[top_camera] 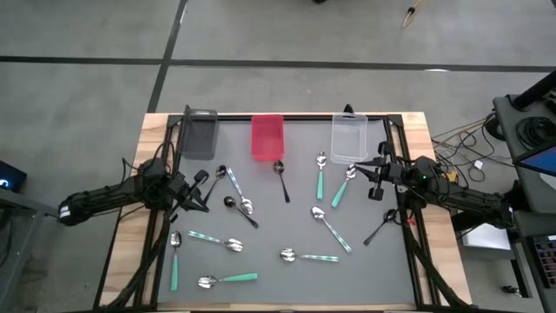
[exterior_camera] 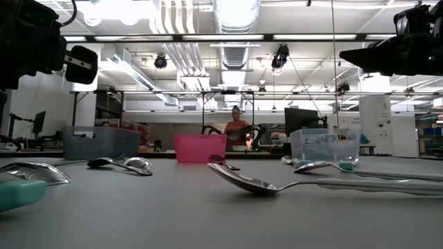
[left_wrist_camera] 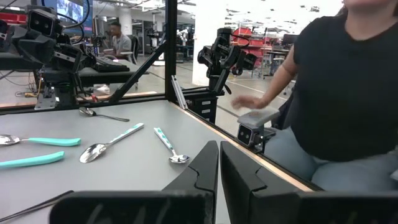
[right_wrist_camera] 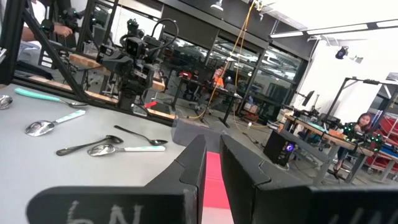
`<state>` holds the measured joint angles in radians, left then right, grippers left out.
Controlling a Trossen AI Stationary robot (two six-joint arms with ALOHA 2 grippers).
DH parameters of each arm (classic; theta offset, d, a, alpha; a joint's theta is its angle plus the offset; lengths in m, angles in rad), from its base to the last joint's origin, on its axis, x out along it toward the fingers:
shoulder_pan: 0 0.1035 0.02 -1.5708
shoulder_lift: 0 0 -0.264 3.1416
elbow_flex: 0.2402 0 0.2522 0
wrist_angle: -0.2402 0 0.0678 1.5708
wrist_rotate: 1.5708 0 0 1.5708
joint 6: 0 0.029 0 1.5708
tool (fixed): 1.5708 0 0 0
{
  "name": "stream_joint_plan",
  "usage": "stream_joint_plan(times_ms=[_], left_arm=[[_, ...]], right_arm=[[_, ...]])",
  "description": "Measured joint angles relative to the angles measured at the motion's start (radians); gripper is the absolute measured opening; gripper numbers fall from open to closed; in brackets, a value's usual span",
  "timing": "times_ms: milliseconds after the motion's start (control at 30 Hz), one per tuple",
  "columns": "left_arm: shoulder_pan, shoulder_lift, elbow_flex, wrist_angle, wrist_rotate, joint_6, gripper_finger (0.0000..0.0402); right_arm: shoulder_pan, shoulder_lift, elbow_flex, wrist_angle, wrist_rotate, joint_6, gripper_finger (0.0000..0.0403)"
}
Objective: Sort silverware by color (type)
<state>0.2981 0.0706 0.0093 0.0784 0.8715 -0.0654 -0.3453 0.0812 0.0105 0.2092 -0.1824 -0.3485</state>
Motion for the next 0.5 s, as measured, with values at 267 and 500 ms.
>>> stream_joint_plan(times_ms=[267,500], left_arm=[[0.0,0.0,0.0,0.001,0.0,0.011,0.0],[0.0,0.0,0.0,0.17,-0.024,0.159,0.0]], right_arm=[[0.0,0.0,0.0,0.0,0.0,0.0,0.0038],[0.0,0.0,0.0,0.001,-0.001,0.025,0.0038]])
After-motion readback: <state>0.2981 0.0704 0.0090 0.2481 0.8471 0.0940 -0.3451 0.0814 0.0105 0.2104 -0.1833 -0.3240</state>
